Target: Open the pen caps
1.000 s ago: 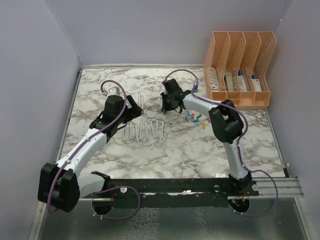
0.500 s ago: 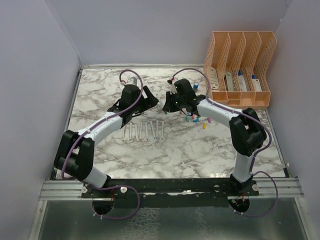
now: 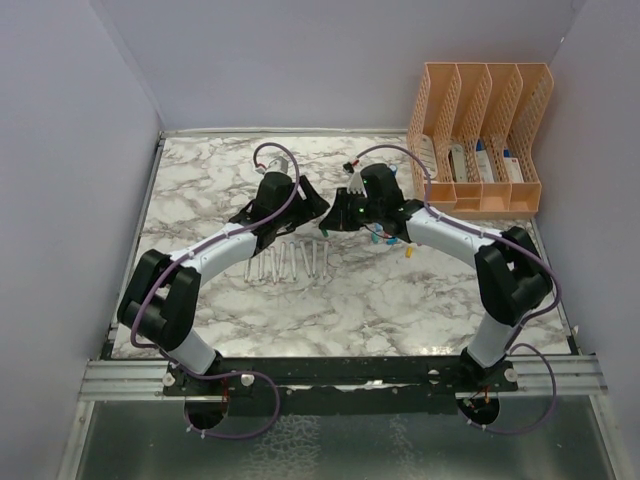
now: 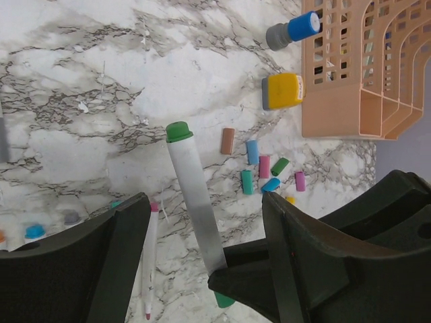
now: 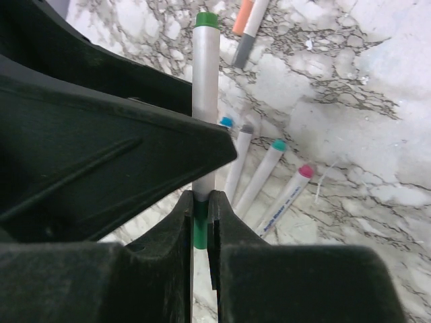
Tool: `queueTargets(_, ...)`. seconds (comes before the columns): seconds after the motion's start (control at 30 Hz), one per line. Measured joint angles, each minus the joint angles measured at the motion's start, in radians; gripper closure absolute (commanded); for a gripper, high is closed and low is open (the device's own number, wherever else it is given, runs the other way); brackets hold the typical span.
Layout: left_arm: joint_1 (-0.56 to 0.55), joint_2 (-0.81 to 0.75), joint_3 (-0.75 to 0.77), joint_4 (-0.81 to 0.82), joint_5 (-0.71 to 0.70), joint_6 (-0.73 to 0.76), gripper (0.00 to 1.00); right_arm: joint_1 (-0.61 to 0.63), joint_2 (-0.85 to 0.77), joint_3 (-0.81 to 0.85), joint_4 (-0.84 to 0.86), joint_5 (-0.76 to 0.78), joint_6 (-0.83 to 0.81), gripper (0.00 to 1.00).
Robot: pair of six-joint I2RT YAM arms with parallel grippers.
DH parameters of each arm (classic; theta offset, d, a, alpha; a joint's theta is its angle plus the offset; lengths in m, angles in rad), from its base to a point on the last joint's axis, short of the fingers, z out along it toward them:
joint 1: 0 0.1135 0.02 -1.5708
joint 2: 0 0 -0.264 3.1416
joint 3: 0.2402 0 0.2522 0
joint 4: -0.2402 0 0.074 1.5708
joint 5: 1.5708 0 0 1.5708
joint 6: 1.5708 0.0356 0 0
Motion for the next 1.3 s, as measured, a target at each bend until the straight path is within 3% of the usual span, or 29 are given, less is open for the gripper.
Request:
queueTargets(0.43,-0.023,0.007,0.000,0.060,-0.011,-0.043,0.57,0.000,-0.041,-0.035,0.097,-0.038,0.165,0.99)
queueTargets(0.53,-0.025,0.007,0.000,0.067,-0.011,-0.048,0.69,0.000,-0.041,-0.040,0.108,-0.047,0.189,0.99)
queueTargets(0.7,-0.025,0.008,0.000,0.079,-0.011,-0.055,1.00,0.000,-0.042,-0.040,0.124,-0.054,0.216,0.99)
queueTargets(0.77,-0.025,0.008,0.000,0.084,-0.011,-0.056,1.00,0.000,-0.041,-0.040,0.124,-0.054,0.220,0.98)
queueTargets(0.93,-0.025,0.009,0.000,0.087,-0.011,-0.057,1.00,-0.001,-0.041,-0.040,0.127,-0.057,0.216,0.68)
queueTargets(1.0,-0.025,0.009,0.000,0.088,-0.011,-0.061,1.00,-0.001,-0.040,-0.038,0.120,-0.068,0.212,0.64)
queueTargets(1.3,-0.025,0.025,0.034,0.087,-0.012,-0.060,1.00,-0.001,-0.030,-0.030,0.092,-0.097,0.184,0.63)
